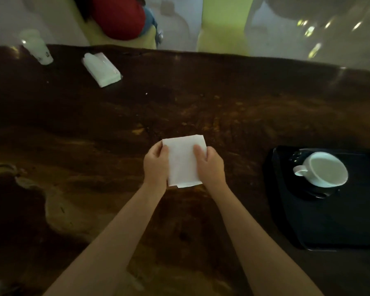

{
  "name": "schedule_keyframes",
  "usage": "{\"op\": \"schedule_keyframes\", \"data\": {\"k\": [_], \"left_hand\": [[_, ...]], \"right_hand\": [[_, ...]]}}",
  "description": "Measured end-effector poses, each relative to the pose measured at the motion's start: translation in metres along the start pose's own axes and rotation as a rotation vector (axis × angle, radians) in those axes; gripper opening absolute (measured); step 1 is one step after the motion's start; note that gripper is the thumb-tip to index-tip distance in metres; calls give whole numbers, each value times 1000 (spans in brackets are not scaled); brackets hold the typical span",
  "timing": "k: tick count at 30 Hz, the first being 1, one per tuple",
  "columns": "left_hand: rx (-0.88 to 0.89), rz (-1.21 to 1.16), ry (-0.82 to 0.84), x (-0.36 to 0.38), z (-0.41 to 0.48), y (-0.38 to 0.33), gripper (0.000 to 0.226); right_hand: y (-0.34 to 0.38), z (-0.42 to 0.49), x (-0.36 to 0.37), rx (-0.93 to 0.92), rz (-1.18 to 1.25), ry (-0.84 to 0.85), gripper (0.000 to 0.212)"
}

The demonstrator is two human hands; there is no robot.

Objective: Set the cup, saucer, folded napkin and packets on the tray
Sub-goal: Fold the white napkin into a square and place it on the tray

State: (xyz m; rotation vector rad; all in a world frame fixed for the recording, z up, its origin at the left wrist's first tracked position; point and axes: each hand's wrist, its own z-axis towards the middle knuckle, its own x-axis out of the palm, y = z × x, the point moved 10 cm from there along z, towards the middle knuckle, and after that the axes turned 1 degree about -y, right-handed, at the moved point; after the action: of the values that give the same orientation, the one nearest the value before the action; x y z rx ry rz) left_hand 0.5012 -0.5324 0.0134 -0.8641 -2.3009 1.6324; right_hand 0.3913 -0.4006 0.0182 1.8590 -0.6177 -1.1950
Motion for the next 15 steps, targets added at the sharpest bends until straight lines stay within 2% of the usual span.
{"op": "schedule_keyframes", "data": {"k": [3, 9, 11, 13, 15], "left_hand": [[141, 138, -154, 3, -15, -35, 33], [258, 46, -221, 12, -44, -69, 31], [298, 72, -182, 13, -50, -73, 30], [344, 116, -123, 11, -52, -77, 30], [430, 187, -21, 15, -55, -86, 30]], "right_hand": [[30, -8, -27, -117, -41, -140, 28], [48, -22, -63, -225, 133, -255, 33], [37, -22, -68, -176, 203, -195, 36], [24, -20, -63, -56, 250, -9, 42], [22, -22, -59, -13, 222, 133, 41]]}}
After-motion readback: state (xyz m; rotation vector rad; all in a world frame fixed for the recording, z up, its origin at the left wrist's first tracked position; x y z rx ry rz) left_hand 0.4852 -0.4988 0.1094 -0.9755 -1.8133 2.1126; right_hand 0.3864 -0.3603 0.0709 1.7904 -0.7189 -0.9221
